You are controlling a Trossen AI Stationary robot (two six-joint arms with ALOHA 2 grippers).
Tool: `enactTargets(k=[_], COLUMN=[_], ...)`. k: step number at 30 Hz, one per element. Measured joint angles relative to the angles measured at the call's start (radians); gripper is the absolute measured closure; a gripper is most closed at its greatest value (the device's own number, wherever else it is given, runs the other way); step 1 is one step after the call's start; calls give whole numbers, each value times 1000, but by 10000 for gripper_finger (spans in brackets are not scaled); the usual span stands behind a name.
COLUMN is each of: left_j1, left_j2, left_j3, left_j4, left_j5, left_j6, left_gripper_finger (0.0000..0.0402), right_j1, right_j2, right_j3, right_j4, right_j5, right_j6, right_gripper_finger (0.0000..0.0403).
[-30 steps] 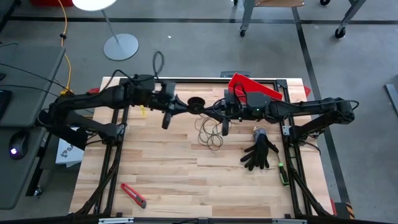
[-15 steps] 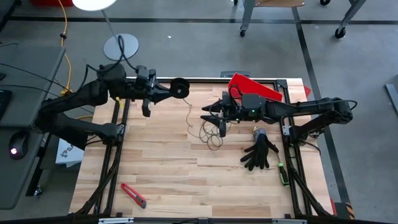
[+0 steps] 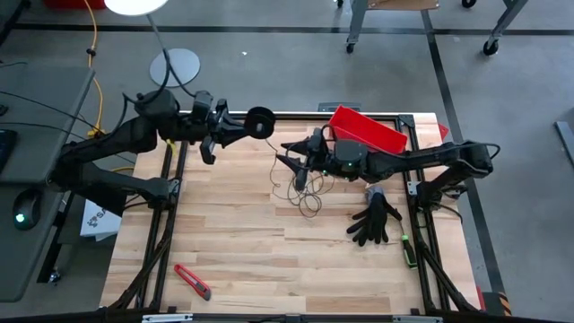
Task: Coil cords
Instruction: Coil the black wire on the spool
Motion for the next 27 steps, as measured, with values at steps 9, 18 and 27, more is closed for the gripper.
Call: enactTargets(k=[9,18,27], left_j1=[0,0,0], left_j2=[0,0,19], left_j3=[0,0,1], left_j4=[49,98,99], left_j5=[-21,-23,-25], left_j6=[-1,-9,-10], left_gripper_finger=[401,401,401], right_j1=[1,0,0], right_j2=[3,21,21], right_j3=[0,0,0], right_j4=[23,33,38], right_j5=[-55,37,20], right_j6=[9,11,38], right_gripper_finger=[231,231,240])
